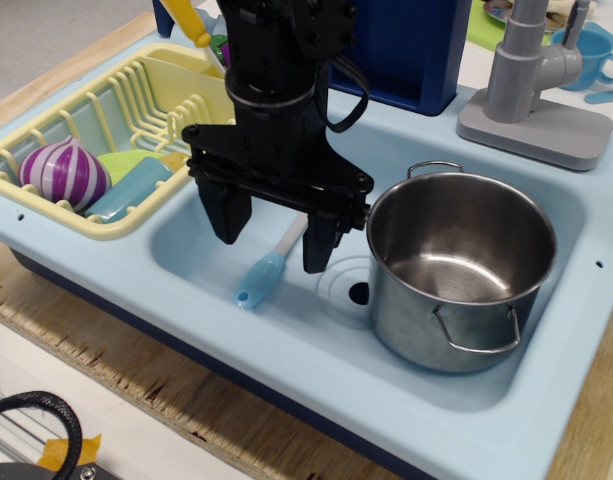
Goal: Put spoon in pot
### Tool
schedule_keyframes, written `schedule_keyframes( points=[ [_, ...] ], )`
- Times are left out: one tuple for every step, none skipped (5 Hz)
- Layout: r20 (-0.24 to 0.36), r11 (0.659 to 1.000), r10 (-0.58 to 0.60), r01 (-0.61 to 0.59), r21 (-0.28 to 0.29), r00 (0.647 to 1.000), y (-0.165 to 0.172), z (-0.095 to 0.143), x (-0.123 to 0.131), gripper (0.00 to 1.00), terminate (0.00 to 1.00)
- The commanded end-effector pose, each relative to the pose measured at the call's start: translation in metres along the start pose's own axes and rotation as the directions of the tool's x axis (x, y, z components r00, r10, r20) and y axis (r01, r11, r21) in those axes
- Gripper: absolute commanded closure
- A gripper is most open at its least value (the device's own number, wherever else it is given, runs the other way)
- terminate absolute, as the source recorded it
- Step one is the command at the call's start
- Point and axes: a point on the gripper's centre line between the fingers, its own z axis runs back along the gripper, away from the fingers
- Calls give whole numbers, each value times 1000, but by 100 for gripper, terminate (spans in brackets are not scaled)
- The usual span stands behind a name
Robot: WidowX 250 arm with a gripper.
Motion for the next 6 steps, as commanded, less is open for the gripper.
schedule_keyframes(
  points=[
    [0,1000,0,0,0,1000,0,0,0,0,0],
    [-9,1000,10,-10,-10,1000,3,-8,-1,0,0],
    [-15,1000,5,-6,-16,1000,3,-13,2,0,0],
    [-16,1000,7,-7,-15,1000,5,-18,3,0,0],
    [-19,1000,8,-9,-11,1000,9,-25,1,0,0],
    [-23,1000,10,-11,-16,1000,12,-33,2,0,0]
  ],
)
